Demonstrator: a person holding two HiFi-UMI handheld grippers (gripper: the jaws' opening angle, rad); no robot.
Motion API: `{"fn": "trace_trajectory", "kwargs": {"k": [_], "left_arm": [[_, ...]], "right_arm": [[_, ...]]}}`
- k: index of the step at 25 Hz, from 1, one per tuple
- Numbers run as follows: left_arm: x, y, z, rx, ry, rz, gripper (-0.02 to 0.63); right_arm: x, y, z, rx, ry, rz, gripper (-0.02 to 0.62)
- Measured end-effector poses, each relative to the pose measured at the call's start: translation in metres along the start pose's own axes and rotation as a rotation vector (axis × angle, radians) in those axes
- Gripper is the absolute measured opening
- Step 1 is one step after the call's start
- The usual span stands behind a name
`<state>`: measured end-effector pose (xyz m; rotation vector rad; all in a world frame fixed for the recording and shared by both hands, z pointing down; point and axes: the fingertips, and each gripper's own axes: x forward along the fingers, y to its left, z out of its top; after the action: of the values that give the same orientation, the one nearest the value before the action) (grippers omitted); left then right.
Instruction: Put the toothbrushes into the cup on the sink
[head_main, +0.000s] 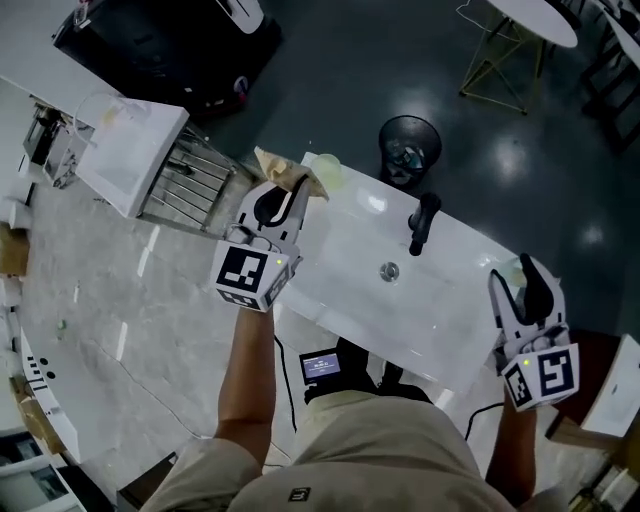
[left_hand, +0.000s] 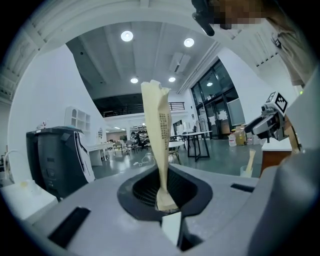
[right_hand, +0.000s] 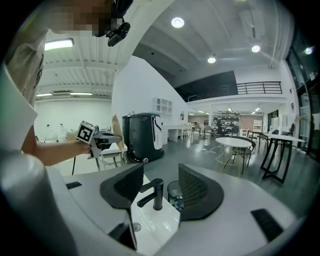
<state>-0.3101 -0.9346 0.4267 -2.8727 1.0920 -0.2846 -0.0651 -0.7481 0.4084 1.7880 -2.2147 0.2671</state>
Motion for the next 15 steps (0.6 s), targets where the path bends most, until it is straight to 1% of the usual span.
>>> {"fn": "trace_trajectory", "kwargs": {"k": [7, 10, 15], "left_arm": [[0.062, 0.036, -0.071, 0.011, 0.055, 0.005, 0.031], [0.077, 0.049, -0.097, 0.006, 0.061, 0.012, 0.031], [0.091, 0.058, -0.136, -0.013, 0.07, 0.008, 0.031]], "right_arm": [[0.059, 0.004, -0.018, 0.007, 0.072, 0.005, 0.219], [0.077, 0.009, -0.031, 0.013, 0.097, 0.006, 0.219], [0.096, 0.021, -0.053, 0.014, 0.145, 0.014, 0.219]]}}
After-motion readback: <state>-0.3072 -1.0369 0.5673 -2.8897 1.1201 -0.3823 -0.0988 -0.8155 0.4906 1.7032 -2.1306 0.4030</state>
